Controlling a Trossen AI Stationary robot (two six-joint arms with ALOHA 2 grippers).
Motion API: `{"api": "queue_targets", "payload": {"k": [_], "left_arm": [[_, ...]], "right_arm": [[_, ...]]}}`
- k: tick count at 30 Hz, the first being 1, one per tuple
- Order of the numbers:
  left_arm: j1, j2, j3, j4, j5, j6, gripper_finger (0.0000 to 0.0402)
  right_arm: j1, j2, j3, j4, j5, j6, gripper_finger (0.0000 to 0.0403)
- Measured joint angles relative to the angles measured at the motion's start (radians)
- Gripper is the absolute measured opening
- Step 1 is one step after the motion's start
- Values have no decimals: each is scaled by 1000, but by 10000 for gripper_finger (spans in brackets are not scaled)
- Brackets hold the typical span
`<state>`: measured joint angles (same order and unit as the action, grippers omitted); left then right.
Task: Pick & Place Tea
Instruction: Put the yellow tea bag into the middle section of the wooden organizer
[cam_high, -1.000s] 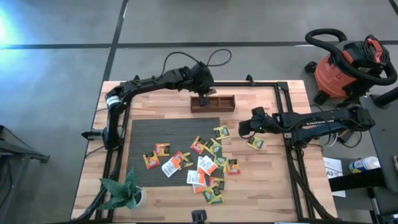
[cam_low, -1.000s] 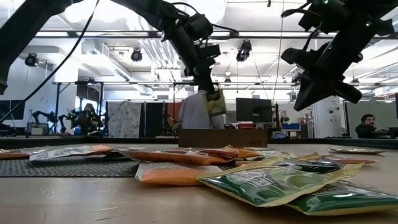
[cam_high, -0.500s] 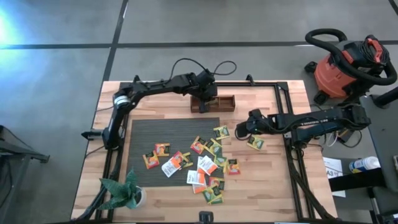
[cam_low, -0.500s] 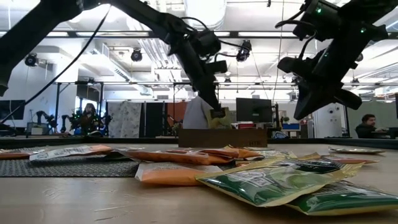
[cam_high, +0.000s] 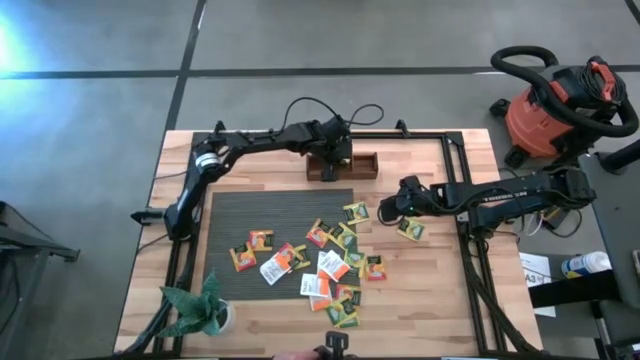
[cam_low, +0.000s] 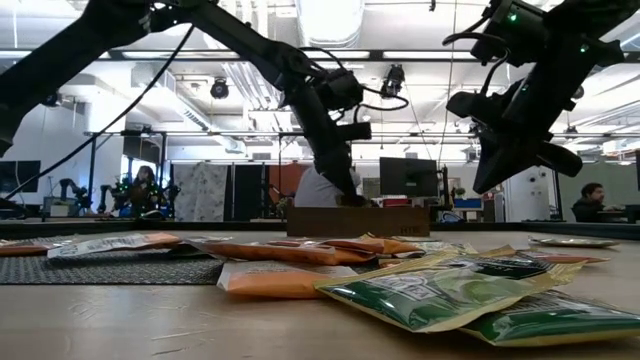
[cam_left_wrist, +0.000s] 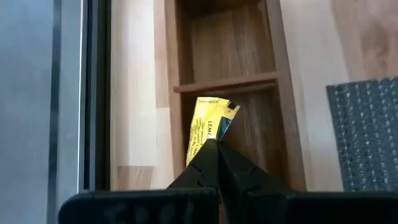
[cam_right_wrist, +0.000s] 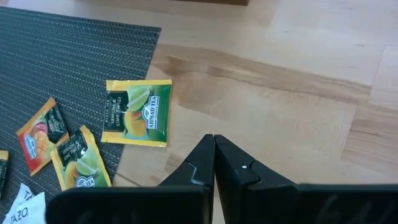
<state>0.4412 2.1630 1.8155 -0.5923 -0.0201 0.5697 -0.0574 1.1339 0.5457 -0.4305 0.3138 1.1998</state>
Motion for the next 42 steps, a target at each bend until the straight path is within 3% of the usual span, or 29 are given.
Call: {"api": "queue_targets", "payload": {"k": [8,26,37,40,42], "left_arm": [[3,2,29,43,-69,14,0],[16,2,36,45,-83,-24,33],[-3,-53,66,35,-226,-30,33],[-17,-98,66,24,-240,-104,33],[-33,-127,51,16,-180,-229,33]], "right_arm": [[0,0,0,0,0,5,9],[0,0,0,-1,1,5,9],[0,0,0,-1,2,-3,9],[0,0,0,-1,3,-16,9],[-1,1,-1,-1,3,-24,9]]}}
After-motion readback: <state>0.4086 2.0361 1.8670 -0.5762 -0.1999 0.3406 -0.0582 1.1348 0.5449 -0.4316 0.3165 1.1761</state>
